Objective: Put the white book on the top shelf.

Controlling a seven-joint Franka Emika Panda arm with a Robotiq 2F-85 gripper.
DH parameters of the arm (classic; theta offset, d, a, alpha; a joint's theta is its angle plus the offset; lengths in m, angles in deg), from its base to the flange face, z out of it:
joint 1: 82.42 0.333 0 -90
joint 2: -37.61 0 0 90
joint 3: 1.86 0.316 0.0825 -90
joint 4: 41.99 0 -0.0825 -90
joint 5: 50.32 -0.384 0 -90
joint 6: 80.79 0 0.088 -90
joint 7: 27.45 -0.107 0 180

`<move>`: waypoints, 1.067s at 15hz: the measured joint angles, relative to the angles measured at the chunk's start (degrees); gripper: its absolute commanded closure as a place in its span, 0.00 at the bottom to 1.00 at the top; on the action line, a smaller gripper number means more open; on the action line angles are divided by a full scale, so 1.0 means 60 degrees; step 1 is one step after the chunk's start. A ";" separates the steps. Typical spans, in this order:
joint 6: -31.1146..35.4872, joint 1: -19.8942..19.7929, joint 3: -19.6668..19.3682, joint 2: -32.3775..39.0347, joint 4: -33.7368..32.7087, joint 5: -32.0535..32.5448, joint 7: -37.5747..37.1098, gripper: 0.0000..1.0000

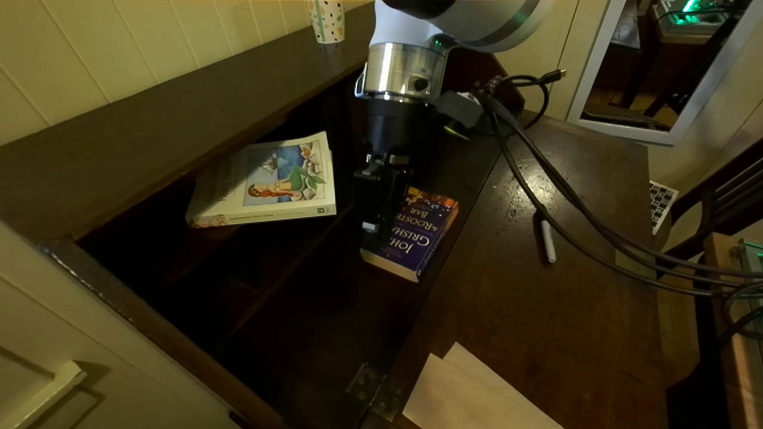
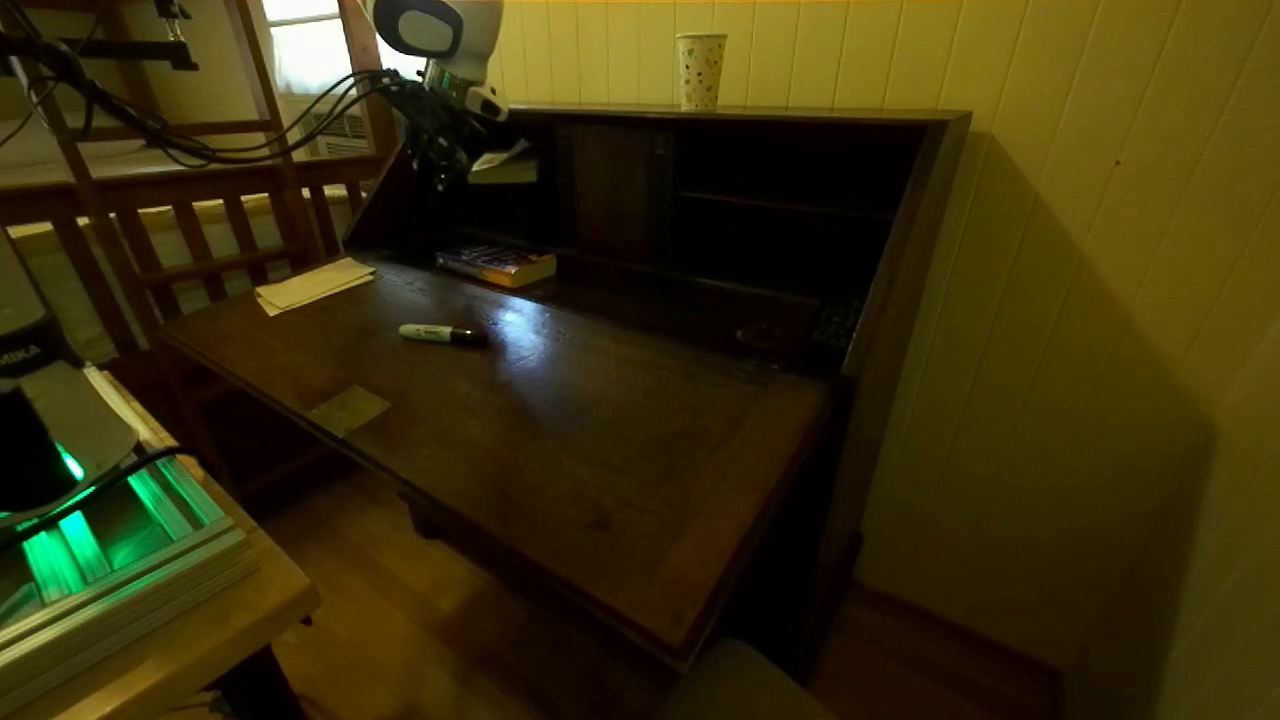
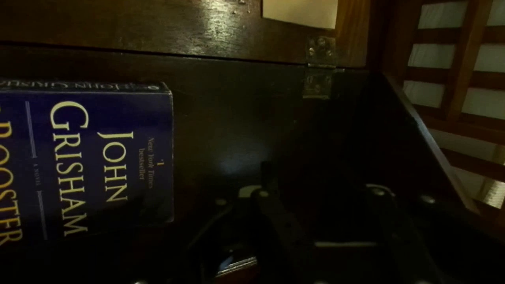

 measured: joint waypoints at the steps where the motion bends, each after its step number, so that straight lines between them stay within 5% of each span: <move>1: 0.0337 0.0040 0.0057 -0.0094 0.0137 0.0081 0.0127 0.95; 16: 0.5534 0.0060 0.0912 -0.0230 0.1177 0.0192 0.1698 1.00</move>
